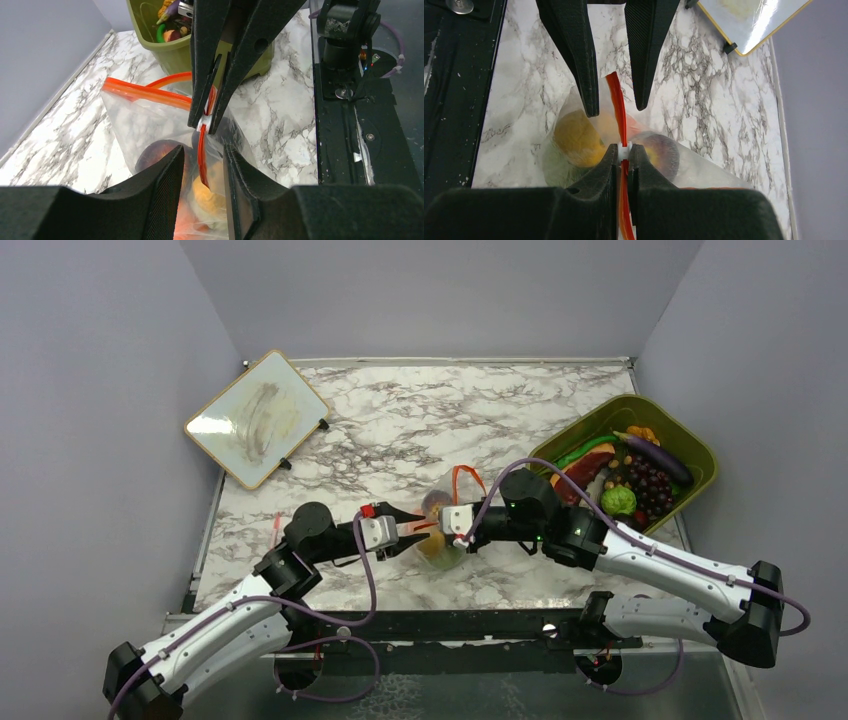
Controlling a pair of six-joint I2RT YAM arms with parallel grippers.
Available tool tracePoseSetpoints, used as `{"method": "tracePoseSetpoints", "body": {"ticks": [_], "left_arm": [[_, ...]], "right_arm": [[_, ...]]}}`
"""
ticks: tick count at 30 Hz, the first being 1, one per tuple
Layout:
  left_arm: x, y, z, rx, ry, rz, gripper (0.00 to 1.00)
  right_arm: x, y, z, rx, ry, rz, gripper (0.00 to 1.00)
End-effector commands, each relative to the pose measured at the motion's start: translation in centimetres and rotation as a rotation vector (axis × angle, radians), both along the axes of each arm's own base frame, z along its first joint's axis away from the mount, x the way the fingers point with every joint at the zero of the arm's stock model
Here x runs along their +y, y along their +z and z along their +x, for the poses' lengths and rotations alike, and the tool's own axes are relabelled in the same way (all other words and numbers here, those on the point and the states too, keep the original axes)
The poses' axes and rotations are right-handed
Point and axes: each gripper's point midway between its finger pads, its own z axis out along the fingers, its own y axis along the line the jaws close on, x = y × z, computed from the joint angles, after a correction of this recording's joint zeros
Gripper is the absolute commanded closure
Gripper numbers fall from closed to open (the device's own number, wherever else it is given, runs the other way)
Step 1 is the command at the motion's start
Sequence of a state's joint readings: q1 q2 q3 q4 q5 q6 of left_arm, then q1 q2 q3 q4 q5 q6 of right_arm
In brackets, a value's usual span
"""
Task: Place the food in the zip-top bag and seal the zipper
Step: Zip the zipper food storage bag at the center of the board.
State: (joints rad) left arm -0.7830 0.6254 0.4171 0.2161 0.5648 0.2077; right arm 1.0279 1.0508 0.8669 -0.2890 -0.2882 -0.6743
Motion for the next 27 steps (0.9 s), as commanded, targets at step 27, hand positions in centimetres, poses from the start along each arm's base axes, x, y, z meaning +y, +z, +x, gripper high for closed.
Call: {"method": "tracePoseSetpoints", "body": {"ticks": [27], "left_arm": [[1.1,2.5,0.1,-0.079,0.043,-0.003,1.0]], "right_arm": [[-0.4,2.2,0.0,-0.071,0.003,0.078,0.99]]}}
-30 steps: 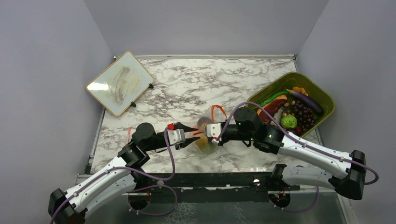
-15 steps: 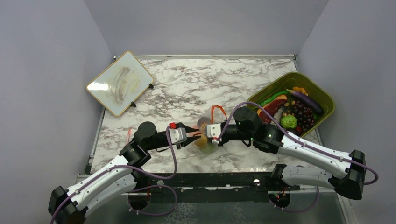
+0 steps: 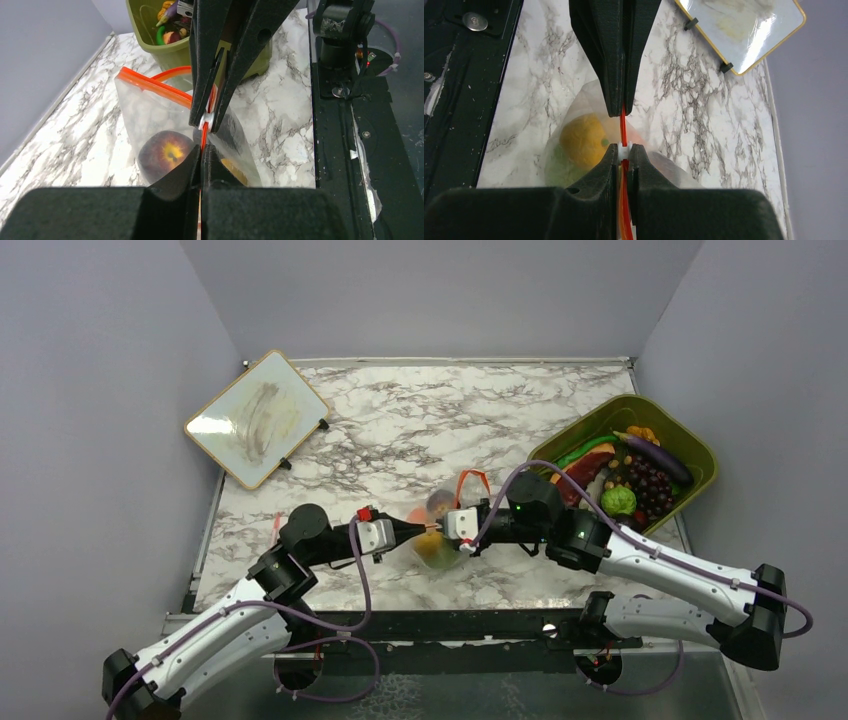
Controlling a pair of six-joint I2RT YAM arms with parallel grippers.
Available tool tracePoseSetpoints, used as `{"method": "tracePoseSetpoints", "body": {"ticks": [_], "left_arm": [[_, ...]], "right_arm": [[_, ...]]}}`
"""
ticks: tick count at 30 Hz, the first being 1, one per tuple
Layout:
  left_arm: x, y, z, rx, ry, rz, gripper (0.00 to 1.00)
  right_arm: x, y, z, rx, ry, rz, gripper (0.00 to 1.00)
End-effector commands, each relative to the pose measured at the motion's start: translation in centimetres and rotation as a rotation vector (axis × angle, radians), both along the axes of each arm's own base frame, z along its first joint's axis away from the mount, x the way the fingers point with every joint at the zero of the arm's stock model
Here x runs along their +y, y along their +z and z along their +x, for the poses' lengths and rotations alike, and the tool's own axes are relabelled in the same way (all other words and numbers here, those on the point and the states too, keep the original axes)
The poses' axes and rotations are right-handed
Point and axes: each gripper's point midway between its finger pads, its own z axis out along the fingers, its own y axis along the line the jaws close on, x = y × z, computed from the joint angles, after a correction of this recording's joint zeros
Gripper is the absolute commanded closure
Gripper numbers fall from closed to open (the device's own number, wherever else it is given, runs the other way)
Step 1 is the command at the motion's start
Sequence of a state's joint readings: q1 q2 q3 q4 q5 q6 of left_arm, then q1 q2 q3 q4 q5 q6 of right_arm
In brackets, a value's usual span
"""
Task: Place the food in the zip-top bag and seal the zipper
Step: Zip the zipper food storage bag at the center of the board.
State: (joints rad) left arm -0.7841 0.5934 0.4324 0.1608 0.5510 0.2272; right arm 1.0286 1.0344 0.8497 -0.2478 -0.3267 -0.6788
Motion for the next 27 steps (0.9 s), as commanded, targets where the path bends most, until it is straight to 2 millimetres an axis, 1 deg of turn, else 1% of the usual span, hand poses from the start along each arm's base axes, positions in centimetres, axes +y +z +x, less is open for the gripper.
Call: {"method": "tracePoseSetpoints", "body": {"ticks": [1,3,7,13,18,22,27], "left_arm": [[0.8,1.9,0.2,-0.065,0.031,0.001,1.0],[1.0,1.9,0.3,-0.074,0.039,0.021,1.0],[2.0,2.9,1.1,-0.11,0.109,0.032,1.0],[3.4,4.3,1.1,-0.151,0.157,0.051,1.0],[5.2,4.9,1.9,-0.185,0.256,0.074,1.0],[6.5,5.8,2.6,-0.211,0.336,0.084,1.0],[7.4,6.6,3.4,-0.205,0.4,0.101,1.0]], "right_arm": [[-0.9,1.5,0.7,-0.061,-0.045,0.032,0.99],[-1.3,1.4,0.9,-0.065,-0.063,0.017,0.99],[-1.8,1.2,1.1,-0.067,-0.08,-0.005,0.99],[-2.5,1.2,1.5,-0.08,-0.118,-0.016,0.99],[-3.4,1.6,2.2,-0.092,-0.175,-0.026,0.99],[-3.9,2.1,2.2,-0.094,-0.188,-0.021,0.99],[-4.9,1.6,1.8,-0.067,-0.206,-0.044,0.99]]}}
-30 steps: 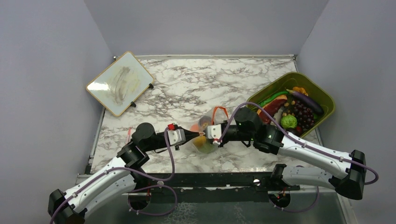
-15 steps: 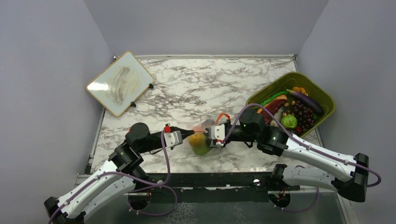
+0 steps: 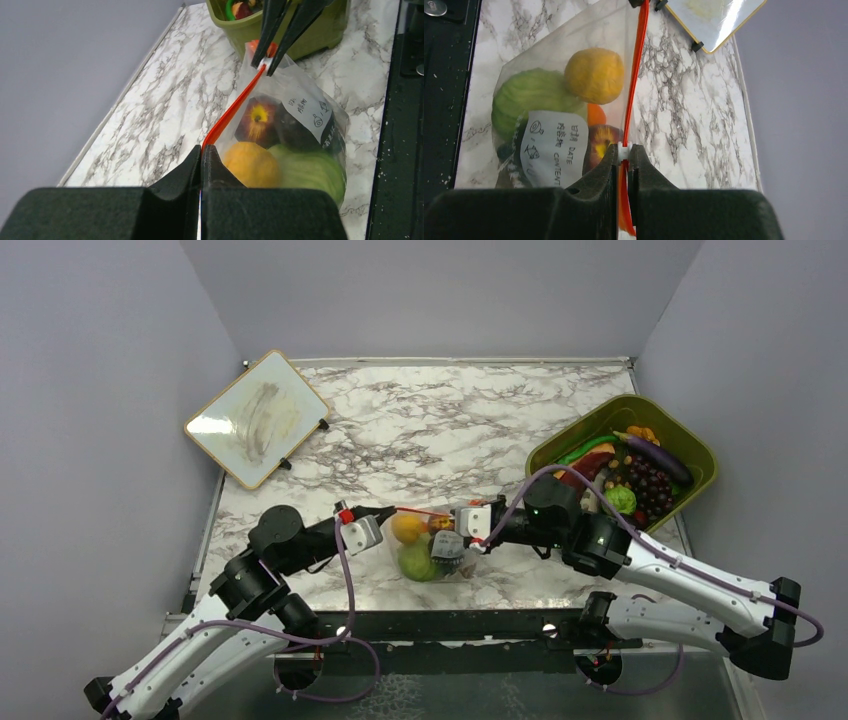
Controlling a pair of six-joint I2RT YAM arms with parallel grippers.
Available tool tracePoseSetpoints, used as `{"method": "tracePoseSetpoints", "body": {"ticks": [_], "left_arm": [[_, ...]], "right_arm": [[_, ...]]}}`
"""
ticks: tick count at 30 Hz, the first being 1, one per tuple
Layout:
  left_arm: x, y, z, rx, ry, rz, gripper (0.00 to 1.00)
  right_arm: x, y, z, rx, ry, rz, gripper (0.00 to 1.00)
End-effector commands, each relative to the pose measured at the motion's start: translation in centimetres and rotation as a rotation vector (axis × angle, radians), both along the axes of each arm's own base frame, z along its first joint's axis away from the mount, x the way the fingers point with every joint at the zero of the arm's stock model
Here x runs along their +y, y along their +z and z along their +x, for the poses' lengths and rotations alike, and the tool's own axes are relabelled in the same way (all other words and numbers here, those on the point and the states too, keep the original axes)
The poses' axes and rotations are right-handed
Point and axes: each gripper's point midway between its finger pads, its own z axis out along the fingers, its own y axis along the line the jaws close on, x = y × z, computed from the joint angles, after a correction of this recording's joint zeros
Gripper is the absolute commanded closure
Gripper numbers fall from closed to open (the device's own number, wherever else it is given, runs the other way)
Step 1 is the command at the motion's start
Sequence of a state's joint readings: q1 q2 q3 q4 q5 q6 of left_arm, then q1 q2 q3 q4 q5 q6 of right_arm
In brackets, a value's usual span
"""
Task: Place the food in the zip-top bag and seal the zipper
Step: Zip the zipper food storage bag at the center of the board.
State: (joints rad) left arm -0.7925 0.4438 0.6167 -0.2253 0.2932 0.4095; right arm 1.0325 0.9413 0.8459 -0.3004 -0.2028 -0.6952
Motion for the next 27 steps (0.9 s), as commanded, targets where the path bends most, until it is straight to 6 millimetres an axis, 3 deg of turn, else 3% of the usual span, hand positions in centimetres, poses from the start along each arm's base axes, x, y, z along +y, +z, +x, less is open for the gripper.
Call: {"method": "tracePoseSetpoints", "body": {"ticks": [1,12,18,27], "left_arm": [[2.5,3.1,2.1,-0.072,0.17,-0.011,1.0],[4.4,3.1,4.4,-0.087,0.327,0.051,1.0],[4.8,2.4,4.8,-0.077,0.36,0.079,1.0],[5.4,2.4,5.3,-0.09,0.397,0.095,1.0]], "right_arm": [[-2.8,0.1,0.8,0.006,-0.112,-0.042,0.99],[-6.3,1.8,0.8,-0.014,-0.219,-0.059,0.99],[-8.6,1.3,0.6,-0.01,-0.273,-0.105,0.99],[-11.9,2.3,0.0,-0.021,-0.347,-0.126,0.99]]}}
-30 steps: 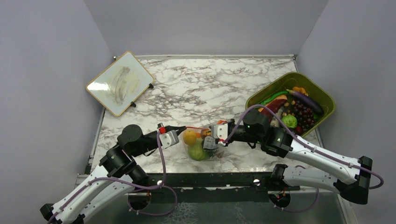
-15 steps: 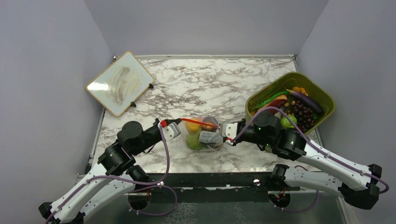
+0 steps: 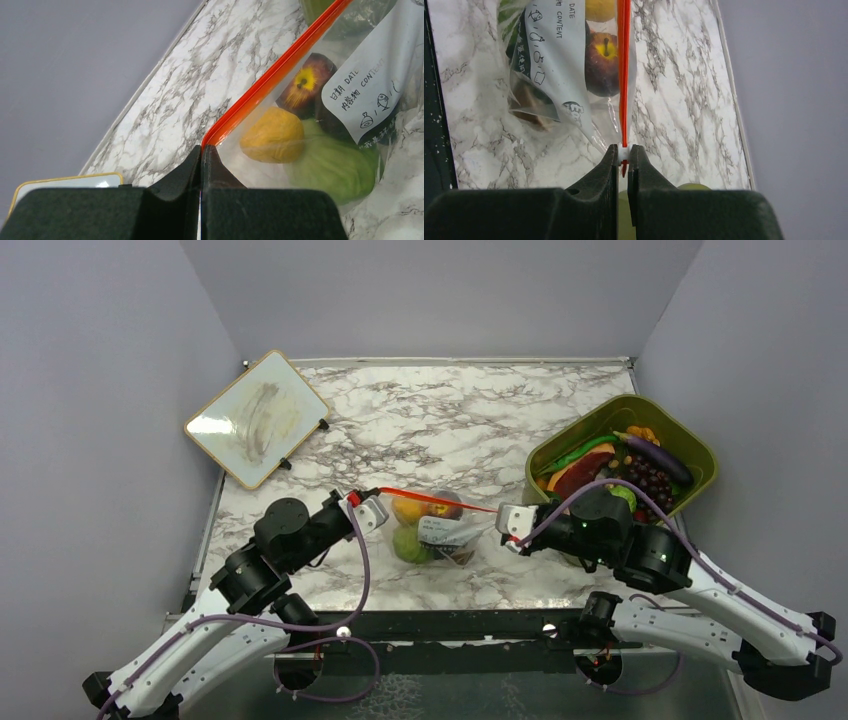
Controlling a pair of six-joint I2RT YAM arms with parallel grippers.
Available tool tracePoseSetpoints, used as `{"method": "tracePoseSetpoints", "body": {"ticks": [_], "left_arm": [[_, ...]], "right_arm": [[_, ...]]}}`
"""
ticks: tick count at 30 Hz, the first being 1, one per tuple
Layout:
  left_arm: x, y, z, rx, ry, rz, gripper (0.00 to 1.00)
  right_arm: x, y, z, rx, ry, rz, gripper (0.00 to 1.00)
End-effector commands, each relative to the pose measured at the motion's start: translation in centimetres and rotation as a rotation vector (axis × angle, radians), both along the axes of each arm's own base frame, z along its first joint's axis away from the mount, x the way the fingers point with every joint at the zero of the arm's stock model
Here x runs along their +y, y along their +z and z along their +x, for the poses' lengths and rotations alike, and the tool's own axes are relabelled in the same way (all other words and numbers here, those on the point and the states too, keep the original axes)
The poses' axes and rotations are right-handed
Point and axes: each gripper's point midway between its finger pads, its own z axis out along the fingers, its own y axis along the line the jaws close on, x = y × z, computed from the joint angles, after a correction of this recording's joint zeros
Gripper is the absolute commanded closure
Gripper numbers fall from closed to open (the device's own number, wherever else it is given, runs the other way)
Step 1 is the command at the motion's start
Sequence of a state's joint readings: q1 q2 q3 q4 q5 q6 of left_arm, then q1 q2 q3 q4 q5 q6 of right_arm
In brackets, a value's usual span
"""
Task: Place the food in the zip-top bag and seal the zipper
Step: Zip the zipper food storage bag at the center of the board.
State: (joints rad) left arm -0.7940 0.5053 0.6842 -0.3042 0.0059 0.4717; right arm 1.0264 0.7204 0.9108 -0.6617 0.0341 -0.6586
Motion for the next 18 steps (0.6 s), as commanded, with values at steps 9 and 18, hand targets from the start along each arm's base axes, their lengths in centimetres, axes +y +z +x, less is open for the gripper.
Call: {"method": "tracePoseSetpoints", "body": {"ticks": [9,18], "left_arm": [[1.5,2.0,1.4,-0.068,0.105,-0.008,1.0],[0.8,1.8,1.3,-0.098,0.078,-0.073,1.0]], "right_arm": [[-4.0,0.9,-0.3,-0.002,-0.112,-0.022,0.99],[-1.1,1.3,0.2,-0.015,-0.053,0.05,0.99]]}}
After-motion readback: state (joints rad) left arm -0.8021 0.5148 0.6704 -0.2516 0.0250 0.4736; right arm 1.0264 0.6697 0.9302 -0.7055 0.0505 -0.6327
